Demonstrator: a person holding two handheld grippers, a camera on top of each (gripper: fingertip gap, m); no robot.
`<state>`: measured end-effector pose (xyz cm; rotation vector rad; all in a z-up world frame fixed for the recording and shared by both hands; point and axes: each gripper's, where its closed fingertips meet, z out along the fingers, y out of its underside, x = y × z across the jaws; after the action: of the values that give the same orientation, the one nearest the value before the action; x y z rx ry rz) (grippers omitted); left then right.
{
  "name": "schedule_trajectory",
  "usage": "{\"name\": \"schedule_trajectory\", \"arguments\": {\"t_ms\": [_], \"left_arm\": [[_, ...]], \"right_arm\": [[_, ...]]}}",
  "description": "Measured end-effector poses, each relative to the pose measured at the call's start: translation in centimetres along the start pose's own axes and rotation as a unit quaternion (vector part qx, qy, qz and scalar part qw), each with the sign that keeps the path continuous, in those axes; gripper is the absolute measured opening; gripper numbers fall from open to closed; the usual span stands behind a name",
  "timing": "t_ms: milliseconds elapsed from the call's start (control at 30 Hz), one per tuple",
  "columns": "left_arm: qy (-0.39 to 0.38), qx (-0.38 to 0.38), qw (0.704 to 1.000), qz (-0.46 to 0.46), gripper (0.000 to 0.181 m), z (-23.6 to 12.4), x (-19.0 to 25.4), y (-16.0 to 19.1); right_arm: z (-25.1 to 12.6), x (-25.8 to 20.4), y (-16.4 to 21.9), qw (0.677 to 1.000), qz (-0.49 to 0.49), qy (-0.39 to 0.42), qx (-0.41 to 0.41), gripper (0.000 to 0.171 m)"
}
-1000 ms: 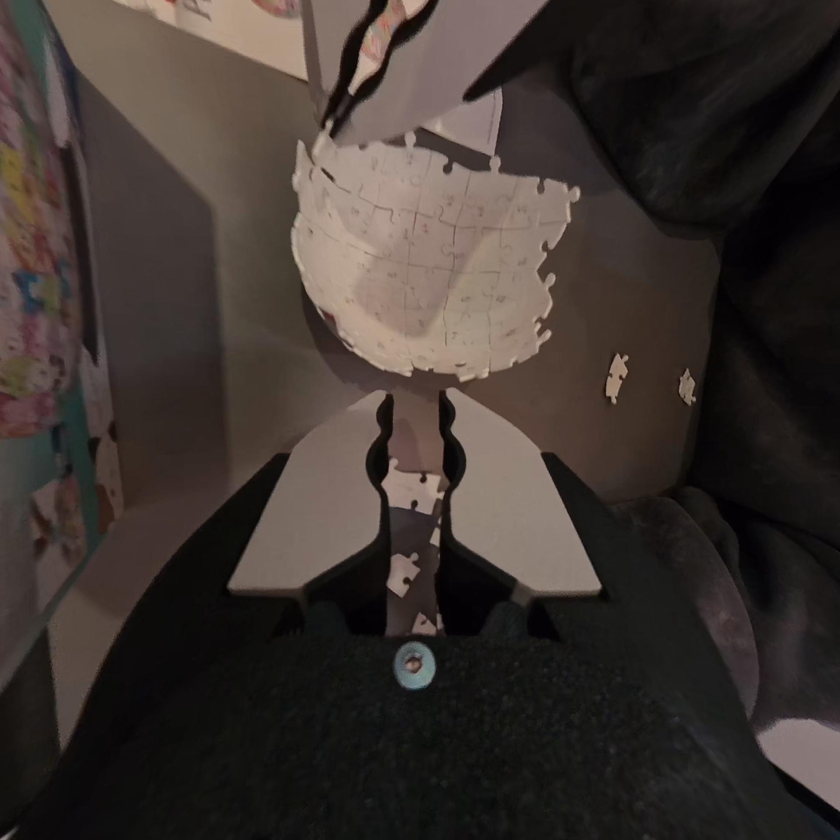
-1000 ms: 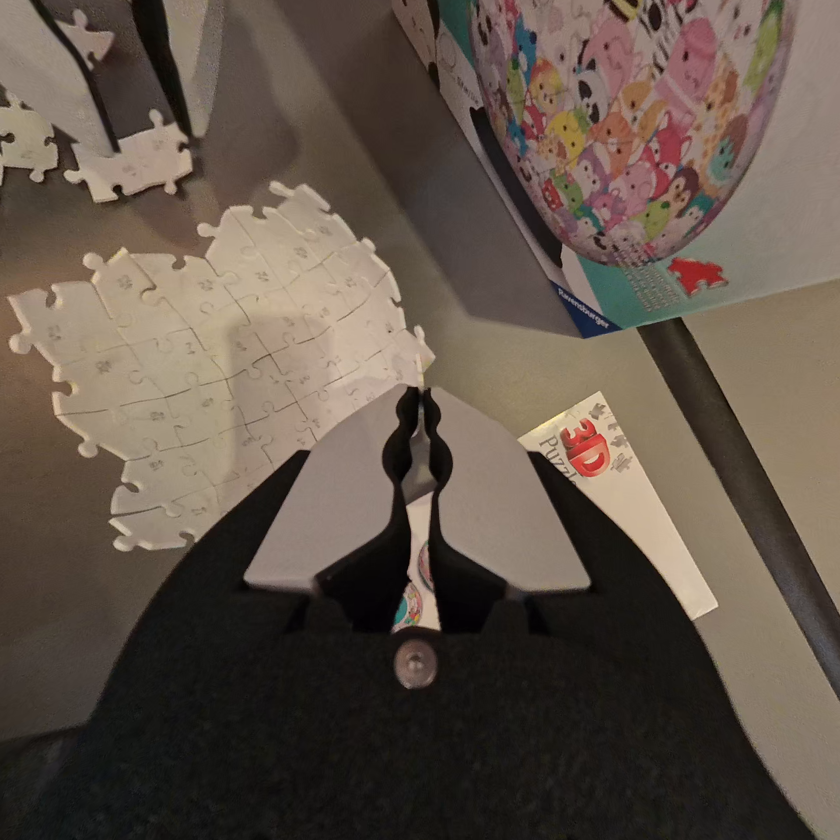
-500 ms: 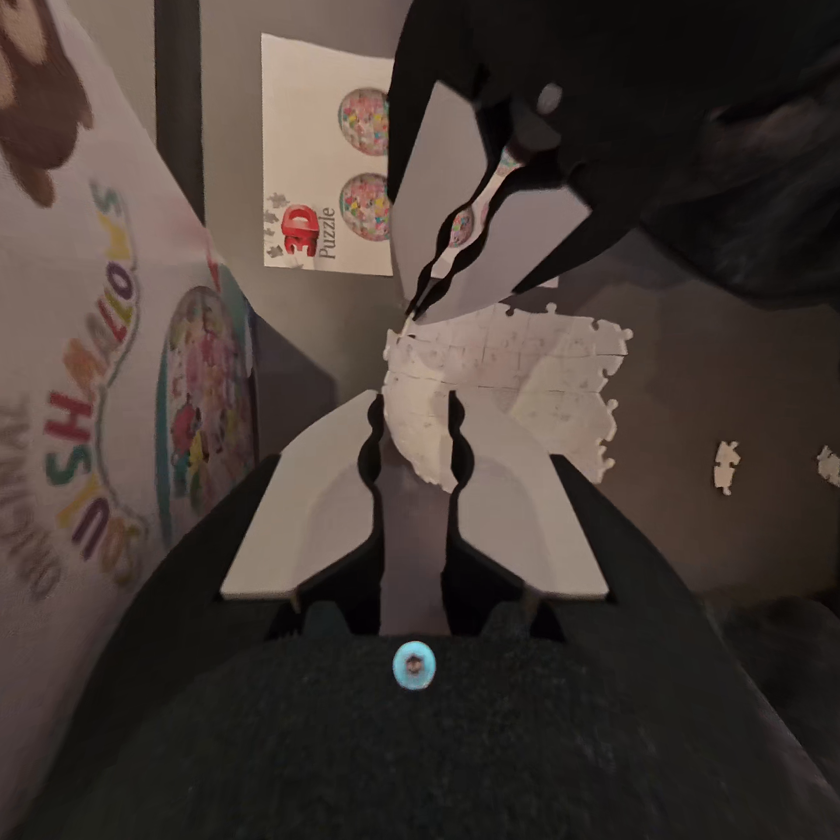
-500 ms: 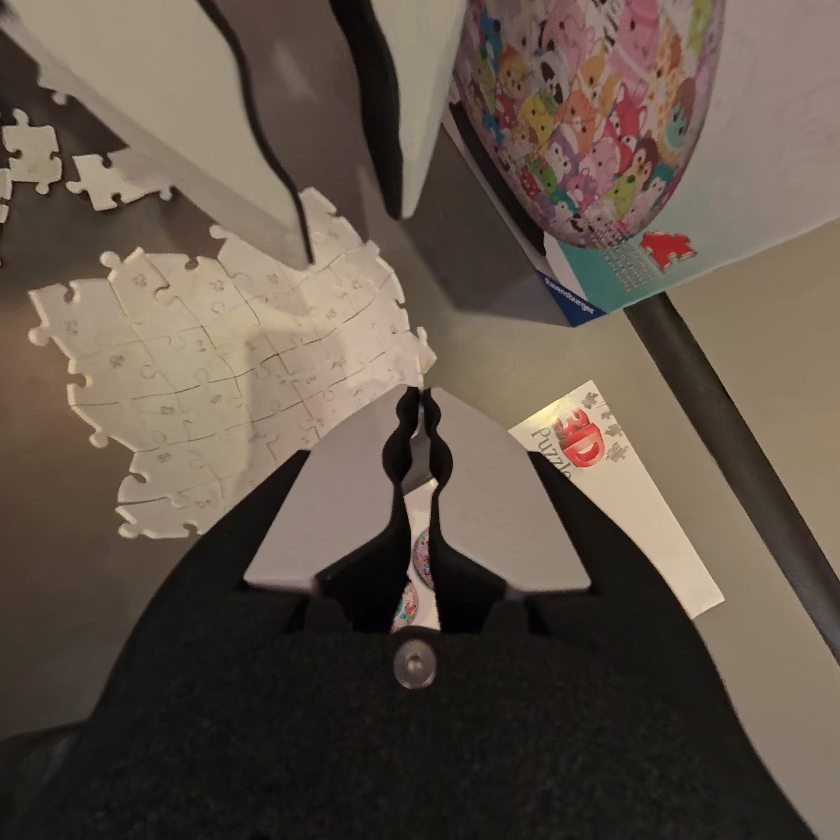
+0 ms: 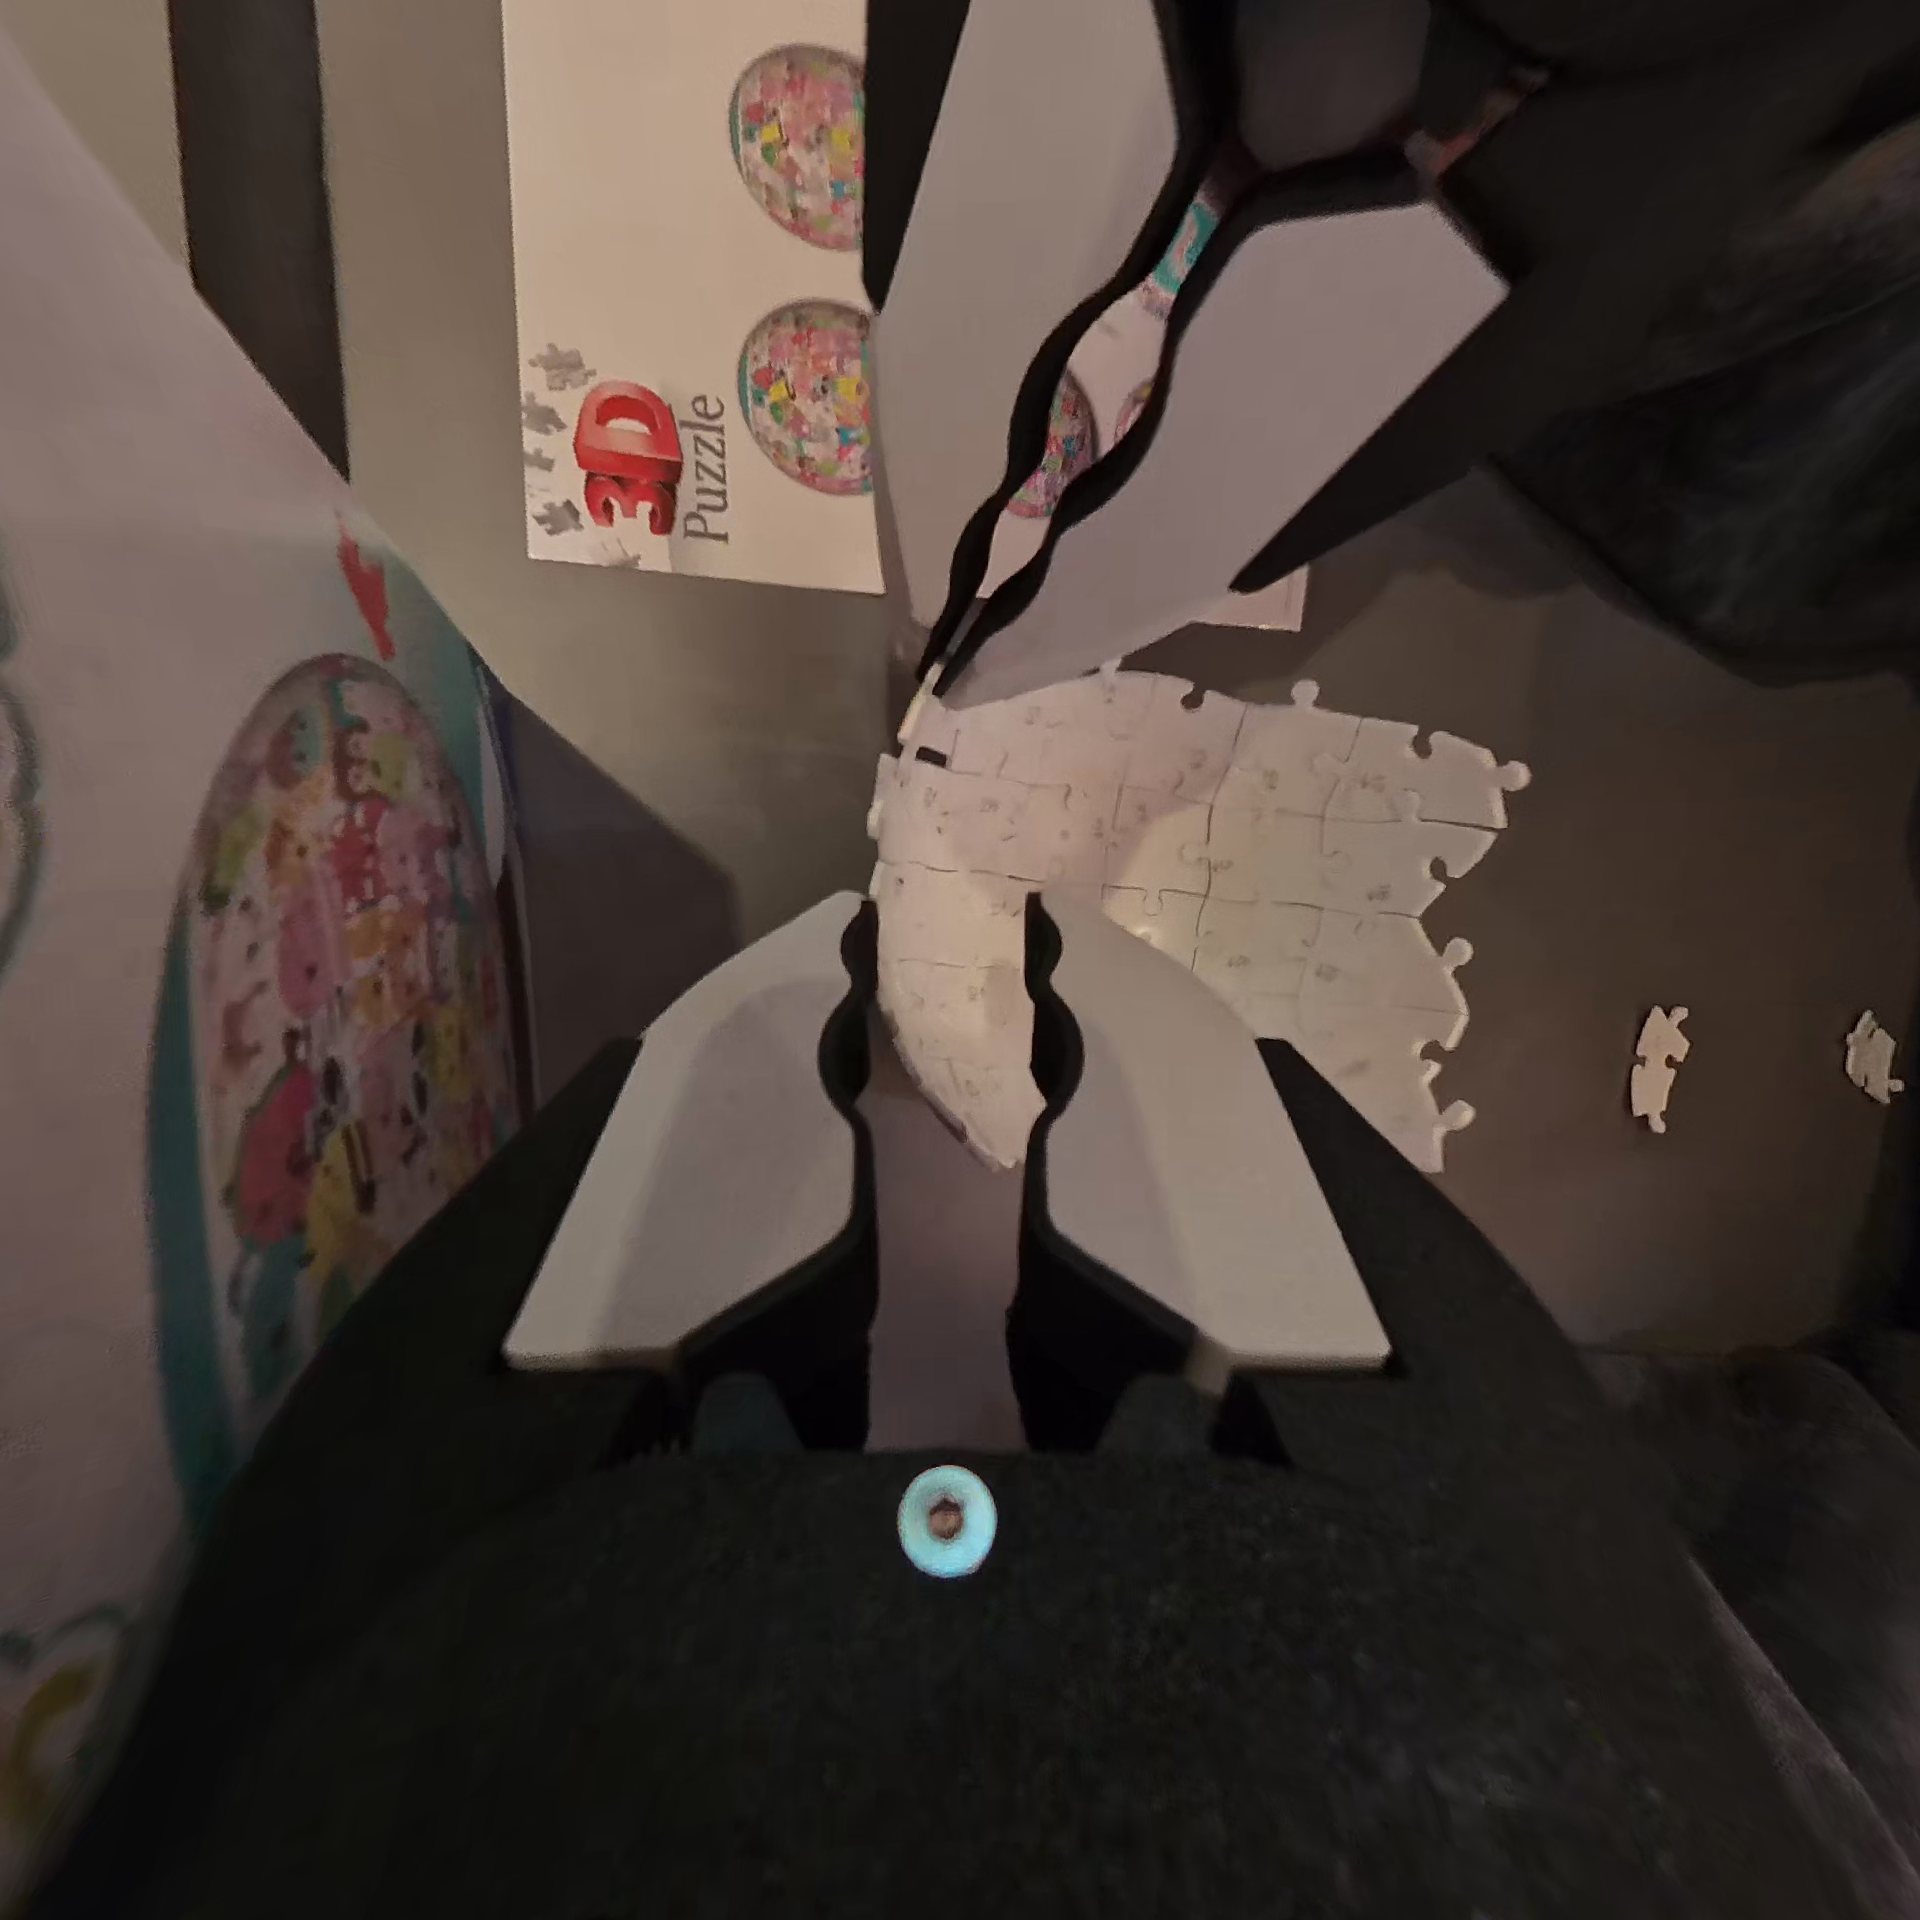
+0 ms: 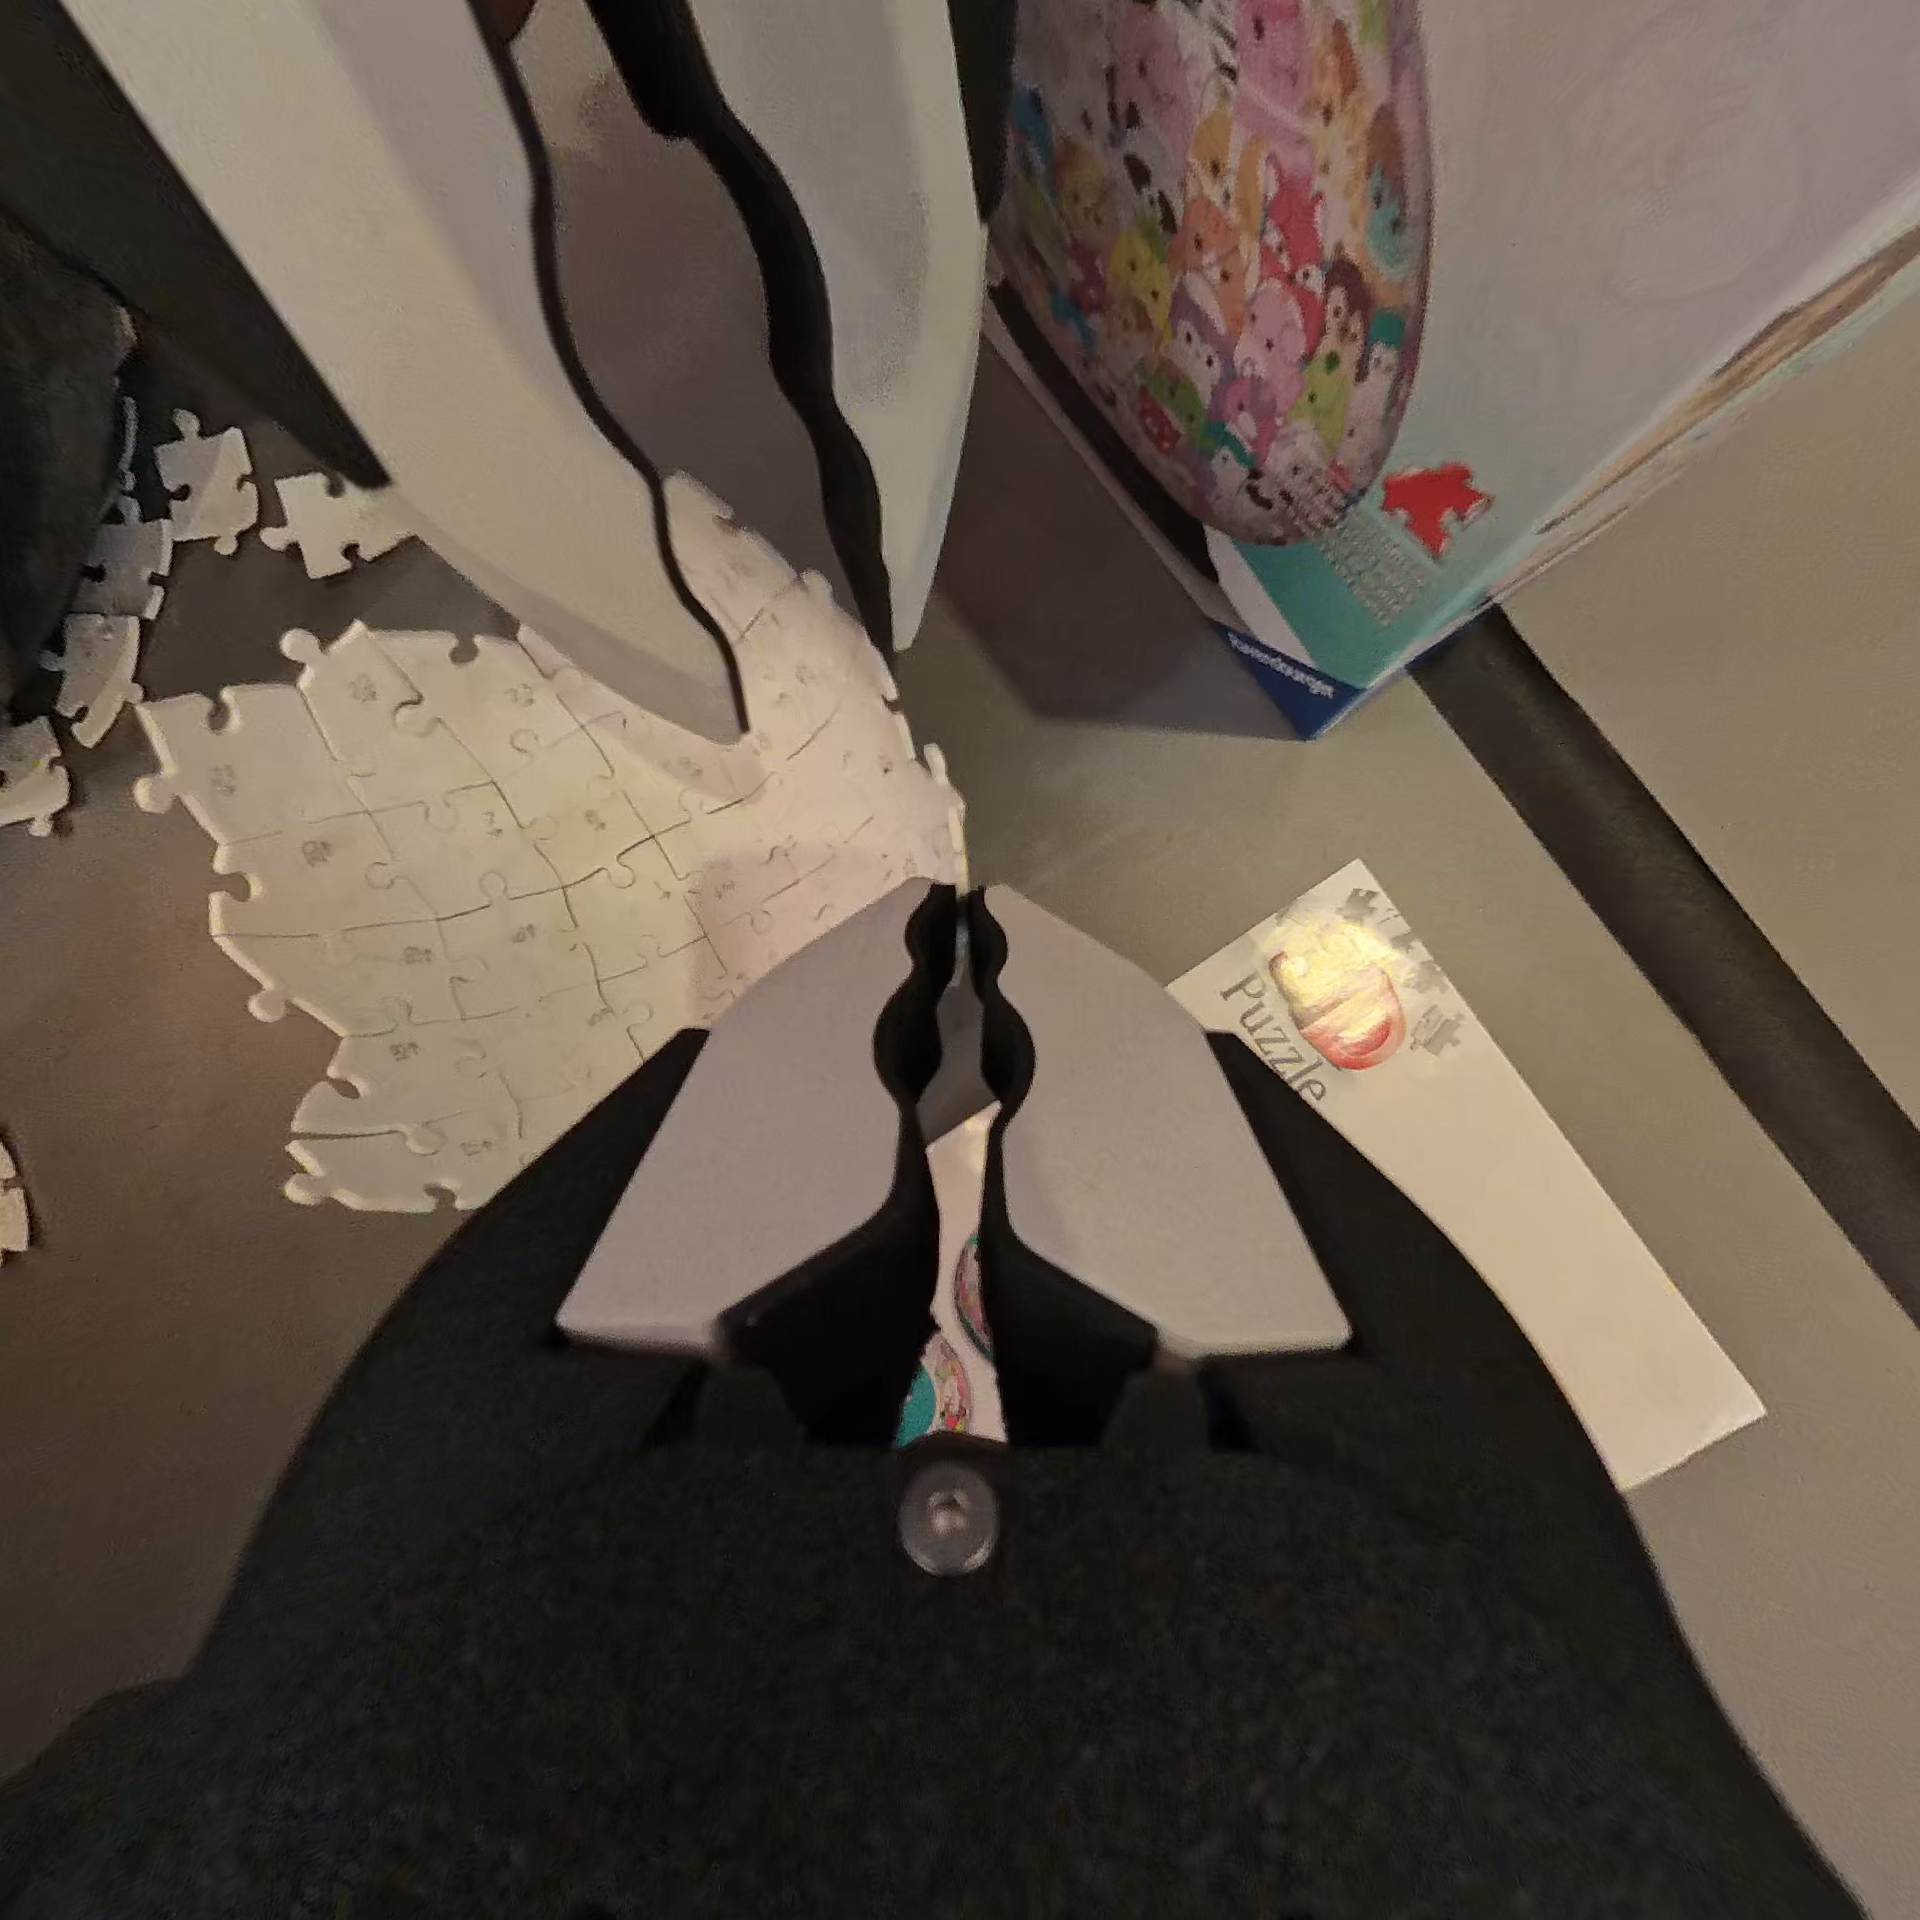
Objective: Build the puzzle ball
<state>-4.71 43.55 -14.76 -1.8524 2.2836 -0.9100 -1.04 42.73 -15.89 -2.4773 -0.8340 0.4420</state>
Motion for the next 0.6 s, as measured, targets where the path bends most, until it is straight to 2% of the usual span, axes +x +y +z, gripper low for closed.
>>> {"name": "schedule_trajectory", "arguments": {"t_ms": [167,367,600], "left_arm": [[0.005,-0.013,1.0,-0.006,0.026,0.4,0.0,0.4],[0.01,-0.019,1.0,-0.008,0.025,0.5,0.2,0.7],[0.012,-0.028,0.999,-0.012,0.024,0.8,0.2,1.0]], "right_arm": [[-0.2,0.0,0.2,1.0,-0.007,0.019,-0.016,0.002],[-1.3,0.7,-0.2,1.0,0.007,0.026,0.006,0.002],[0.0,0.3,0.1,1.0,0.009,0.011,-0.001,0.002]]}}
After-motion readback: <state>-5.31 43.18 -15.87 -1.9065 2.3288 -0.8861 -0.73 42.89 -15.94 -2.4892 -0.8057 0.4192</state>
